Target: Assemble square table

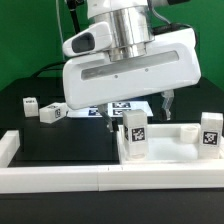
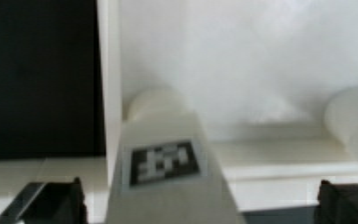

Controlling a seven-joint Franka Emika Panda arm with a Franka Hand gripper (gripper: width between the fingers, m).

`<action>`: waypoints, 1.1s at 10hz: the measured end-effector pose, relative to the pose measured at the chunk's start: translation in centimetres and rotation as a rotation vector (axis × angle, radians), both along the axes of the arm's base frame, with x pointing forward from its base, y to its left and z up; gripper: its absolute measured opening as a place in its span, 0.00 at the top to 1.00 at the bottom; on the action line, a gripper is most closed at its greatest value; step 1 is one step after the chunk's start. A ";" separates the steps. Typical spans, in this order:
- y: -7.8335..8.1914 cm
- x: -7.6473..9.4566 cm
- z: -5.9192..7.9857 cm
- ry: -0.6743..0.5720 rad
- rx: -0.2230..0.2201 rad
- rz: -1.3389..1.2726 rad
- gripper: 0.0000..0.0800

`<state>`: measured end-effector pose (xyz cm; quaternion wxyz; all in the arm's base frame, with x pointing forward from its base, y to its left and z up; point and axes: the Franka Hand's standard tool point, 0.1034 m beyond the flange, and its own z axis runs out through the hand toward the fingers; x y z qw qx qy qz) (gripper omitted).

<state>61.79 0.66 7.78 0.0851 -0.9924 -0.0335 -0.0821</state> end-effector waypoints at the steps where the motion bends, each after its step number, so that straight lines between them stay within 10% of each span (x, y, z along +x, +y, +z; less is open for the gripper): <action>1: -0.4 0.3 0.1 -0.007 -0.004 0.005 0.19; 4: -0.6 0.3 0.1 -0.007 -0.004 -0.002 0.19; 8: -0.8 0.4 0.1 0.019 0.022 -0.169 0.63; 11: -1.1 1.1 -0.1 0.083 0.063 -0.485 0.63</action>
Offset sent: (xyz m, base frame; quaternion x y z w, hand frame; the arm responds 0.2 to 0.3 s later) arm 0.0000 0.0000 0.0000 0.0000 0.0000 0.0000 1.0000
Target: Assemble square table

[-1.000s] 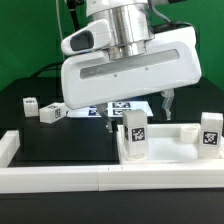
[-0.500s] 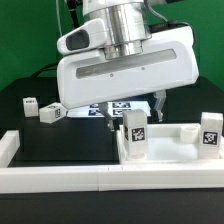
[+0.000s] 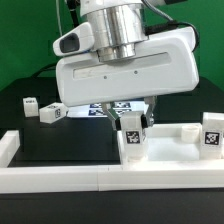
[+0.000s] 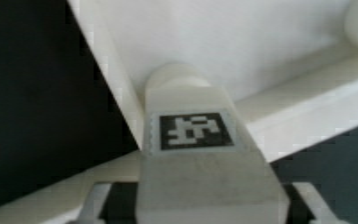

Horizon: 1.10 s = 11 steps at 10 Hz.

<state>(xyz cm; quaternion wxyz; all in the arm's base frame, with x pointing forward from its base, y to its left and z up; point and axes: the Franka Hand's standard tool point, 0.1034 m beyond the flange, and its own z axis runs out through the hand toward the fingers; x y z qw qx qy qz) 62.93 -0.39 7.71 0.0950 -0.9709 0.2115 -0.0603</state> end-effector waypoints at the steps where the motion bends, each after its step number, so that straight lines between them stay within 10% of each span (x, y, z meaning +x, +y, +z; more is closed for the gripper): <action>1: 0.0 0.0 0.0 0.021 0.008 -0.125 0.63; 6: 0.4 -0.6 -0.3 0.137 0.105 -0.822 0.63; 10: 0.3 -0.8 -0.4 0.155 0.159 -0.908 0.63; 11: 0.4 -0.7 -0.4 0.145 0.141 -0.838 0.41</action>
Offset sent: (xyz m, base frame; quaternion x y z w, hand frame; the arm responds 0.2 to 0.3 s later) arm 0.0063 0.0250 -0.0004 0.0011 -0.0121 0.3988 0.9170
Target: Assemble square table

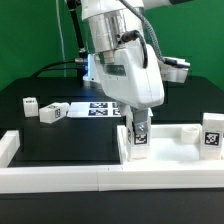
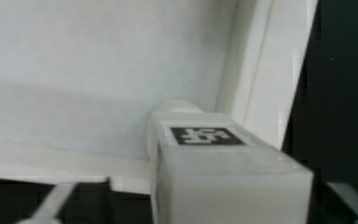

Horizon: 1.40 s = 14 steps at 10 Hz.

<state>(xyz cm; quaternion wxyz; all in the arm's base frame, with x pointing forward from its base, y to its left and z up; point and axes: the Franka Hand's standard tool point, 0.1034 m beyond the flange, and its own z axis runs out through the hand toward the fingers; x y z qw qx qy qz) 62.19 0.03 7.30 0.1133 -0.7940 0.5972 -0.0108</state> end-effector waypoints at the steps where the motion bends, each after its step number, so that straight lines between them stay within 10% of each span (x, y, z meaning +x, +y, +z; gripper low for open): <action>1: 0.4 0.2 0.0 -0.034 -0.057 0.256 0.26; 9: 0.5 0.4 -0.2 -0.138 -0.216 1.197 0.19; 14: 0.6 0.4 -0.2 -0.113 -0.191 1.014 0.64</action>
Offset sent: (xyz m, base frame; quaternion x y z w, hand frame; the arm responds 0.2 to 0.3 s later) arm 0.0000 0.0000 0.0000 0.0000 0.0000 -0.1938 0.9810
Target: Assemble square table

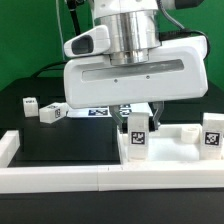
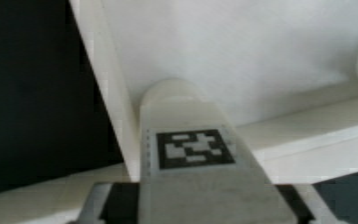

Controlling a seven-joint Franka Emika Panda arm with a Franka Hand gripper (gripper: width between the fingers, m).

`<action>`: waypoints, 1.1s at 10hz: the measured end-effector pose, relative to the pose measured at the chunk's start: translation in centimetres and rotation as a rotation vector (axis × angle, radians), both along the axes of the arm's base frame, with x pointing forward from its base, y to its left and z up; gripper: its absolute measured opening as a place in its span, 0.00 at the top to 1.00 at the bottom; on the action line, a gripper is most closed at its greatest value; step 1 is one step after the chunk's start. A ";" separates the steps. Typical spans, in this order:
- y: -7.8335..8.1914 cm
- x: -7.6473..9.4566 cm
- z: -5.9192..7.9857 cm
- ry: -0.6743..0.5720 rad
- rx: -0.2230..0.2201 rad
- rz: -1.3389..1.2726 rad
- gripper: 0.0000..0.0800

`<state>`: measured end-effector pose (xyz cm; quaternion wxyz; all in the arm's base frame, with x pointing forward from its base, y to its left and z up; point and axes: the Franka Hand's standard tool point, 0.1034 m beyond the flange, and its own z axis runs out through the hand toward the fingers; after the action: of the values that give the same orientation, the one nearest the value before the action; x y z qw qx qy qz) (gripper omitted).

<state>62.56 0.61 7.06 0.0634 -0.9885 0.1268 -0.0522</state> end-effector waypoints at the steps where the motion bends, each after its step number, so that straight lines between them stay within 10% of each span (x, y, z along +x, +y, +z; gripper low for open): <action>1: 0.0 0.0 0.0 0.008 0.008 -0.074 0.64; 6: -0.4 -0.2 -0.2 0.148 0.193 -0.954 0.64; 11: 0.3 -0.3 -0.3 0.174 0.207 -1.097 0.64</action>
Offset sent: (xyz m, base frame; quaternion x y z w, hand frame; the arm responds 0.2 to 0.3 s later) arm -0.0029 -0.0131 0.0054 0.0079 0.0100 0.4415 0.8972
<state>62.23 0.91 6.79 0.1130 -0.7670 0.6314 0.0168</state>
